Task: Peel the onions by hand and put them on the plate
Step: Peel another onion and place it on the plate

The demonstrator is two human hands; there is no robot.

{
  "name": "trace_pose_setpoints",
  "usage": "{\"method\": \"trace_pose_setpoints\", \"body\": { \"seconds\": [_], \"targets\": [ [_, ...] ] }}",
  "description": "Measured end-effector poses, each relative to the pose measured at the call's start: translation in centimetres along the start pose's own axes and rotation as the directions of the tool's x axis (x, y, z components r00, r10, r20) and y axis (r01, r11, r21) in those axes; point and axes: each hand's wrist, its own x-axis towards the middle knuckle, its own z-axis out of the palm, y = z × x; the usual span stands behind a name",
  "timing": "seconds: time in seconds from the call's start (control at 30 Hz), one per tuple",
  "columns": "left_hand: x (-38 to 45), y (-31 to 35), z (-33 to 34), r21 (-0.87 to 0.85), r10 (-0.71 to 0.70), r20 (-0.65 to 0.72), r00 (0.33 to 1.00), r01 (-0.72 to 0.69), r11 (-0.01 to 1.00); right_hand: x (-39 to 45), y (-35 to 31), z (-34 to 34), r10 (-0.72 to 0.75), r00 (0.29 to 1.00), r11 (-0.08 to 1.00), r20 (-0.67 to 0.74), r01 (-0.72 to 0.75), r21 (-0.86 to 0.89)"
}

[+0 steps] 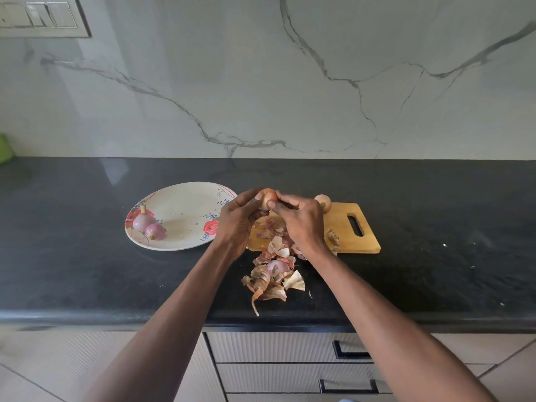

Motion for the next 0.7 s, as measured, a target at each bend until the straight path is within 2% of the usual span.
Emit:
{"method": "trace_pose_setpoints", "body": {
  "seconds": [0.17, 0.33, 0.43, 0.57, 0.7],
  "targets": [
    [-0.23, -0.05, 0.16, 0.029, 0.02, 0.019, 1.0, -0.021, 0.999, 0.19, 0.08, -0.22, 0.081, 0.995, 0.99, -0.056, -0.073, 0.124],
    [-0.48, -0.23, 0.55, 0.074, 0.025, 0.025, 0.999, -0.026, 0.997, 0.14, -0.05, -0.1, 0.043, 0.988, 0.998, -0.151, -0.036, 0.054],
    [-0.34, -0.7, 0.77, 0.13, 0.053, 0.025, 0.998, -0.055, 0.99, 0.25, -0.29, -0.24, -0.049, 0.973, 0.996, -0.224, 0.029, -0.089],
    [0.32, -0.76, 0.37, 0.041, 0.034, -0.05, 0.998, -0.032, 0.999, 0.33, -0.06, -0.32, -0.157, 0.977, 0.98, -0.143, 0.136, -0.148],
    [0.24, -0.58, 0.24, 0.039, 0.002, -0.021, 1.0, -0.001, 0.999, 0.04, 0.21, -0.15, -0.23, 0.971, 0.957, -0.071, 0.212, -0.201]
  ]
}}
